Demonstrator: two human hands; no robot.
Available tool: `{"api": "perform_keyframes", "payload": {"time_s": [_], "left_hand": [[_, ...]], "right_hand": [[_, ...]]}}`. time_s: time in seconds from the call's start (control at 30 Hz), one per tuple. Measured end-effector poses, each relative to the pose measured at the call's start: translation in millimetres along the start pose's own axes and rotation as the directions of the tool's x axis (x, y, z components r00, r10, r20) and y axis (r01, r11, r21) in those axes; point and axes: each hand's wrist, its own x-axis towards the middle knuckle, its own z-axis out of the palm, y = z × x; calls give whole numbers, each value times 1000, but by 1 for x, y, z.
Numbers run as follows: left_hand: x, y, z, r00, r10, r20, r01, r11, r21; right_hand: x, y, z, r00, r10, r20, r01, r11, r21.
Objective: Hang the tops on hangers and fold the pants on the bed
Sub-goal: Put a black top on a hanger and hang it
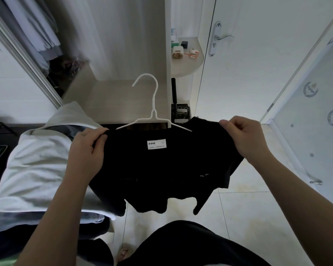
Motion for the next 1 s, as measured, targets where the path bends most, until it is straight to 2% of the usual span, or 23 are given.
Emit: {"api": "perform_keyframes", "payload": {"time_s": [0.07,0.2,0.27,0.43,0.53,0.7,0.87,1.0], "left_hand": [[-2,3,1,998,-46,-41,44,997,-58],[-2,8,-1,986,-145,-84,121,963,-242],[4,10,-3,988,-137,-67,113,952,-285],[36,19,-6,997,-77,-4,73,955,-288],[65,25,-10,1000,-24,9,25,969,-244],[128,14,-12,999,27,-21,-30,988,-153],[206,5,-23,990,105,-91,-115,987,-111],[283,-3,-41,977,178,-120,-189,977,-94]], "right_hand": [[-1,-10,-1,998,-57,14,57,998,21],[-1,-13,-5,970,-193,150,192,981,17],[2,-12,-6,960,-172,221,178,984,-5],[25,-25,-8,913,-216,347,305,925,-226],[37,-41,-4,881,-185,435,315,916,-248],[58,-81,14,820,-209,533,311,945,-107],[95,-150,43,771,-205,603,137,978,158],[134,-203,66,821,-209,532,90,966,241]]}}
